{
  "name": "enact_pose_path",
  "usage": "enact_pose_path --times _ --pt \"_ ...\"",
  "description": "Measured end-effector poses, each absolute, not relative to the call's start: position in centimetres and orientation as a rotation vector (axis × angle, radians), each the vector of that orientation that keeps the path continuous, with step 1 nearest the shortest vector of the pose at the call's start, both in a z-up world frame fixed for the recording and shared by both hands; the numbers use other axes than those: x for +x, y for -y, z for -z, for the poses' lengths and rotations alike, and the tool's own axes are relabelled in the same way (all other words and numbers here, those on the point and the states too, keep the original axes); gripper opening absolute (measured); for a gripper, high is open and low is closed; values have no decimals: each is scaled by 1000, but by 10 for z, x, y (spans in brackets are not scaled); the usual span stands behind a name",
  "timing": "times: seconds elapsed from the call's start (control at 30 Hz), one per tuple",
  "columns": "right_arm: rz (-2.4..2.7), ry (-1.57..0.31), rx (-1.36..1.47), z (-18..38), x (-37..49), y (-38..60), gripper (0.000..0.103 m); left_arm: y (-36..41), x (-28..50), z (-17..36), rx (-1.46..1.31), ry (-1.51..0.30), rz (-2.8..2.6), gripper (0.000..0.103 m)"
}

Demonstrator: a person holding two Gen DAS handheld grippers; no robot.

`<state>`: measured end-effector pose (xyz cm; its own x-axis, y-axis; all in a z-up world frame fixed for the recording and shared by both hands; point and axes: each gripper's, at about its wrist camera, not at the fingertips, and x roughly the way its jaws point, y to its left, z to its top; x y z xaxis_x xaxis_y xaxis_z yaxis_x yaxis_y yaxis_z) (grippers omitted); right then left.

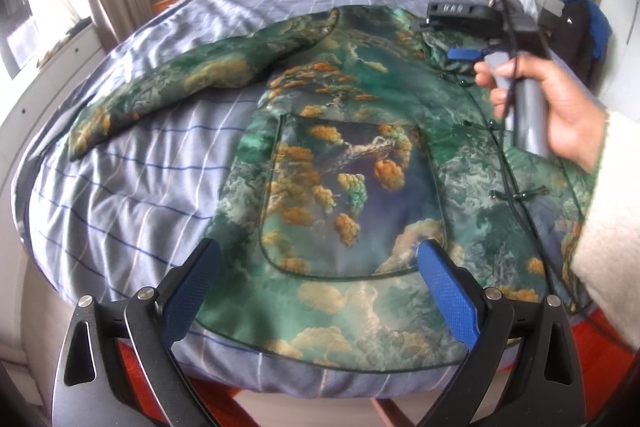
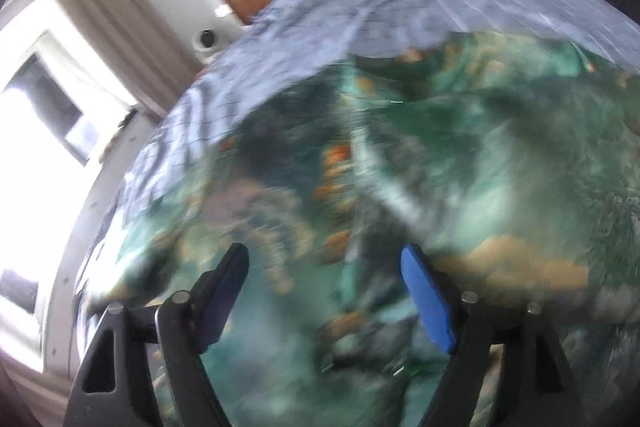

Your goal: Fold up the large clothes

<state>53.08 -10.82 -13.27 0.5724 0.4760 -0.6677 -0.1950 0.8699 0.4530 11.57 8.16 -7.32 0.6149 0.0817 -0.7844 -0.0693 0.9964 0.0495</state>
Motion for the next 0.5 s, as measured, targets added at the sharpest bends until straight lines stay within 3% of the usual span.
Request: enact_pose_path --times 0.13,0.27,0.5 --pt "-435 -819 322 97 495 109 79 -72 117 72 34 -897 -68 99" --pt "-434 -738 265 55 443 104 87 -62 119 71 70 -900 -63 99" --pt "-413 -726 101 43 356 100 89 -48 119 63 84 -880 -52 99"
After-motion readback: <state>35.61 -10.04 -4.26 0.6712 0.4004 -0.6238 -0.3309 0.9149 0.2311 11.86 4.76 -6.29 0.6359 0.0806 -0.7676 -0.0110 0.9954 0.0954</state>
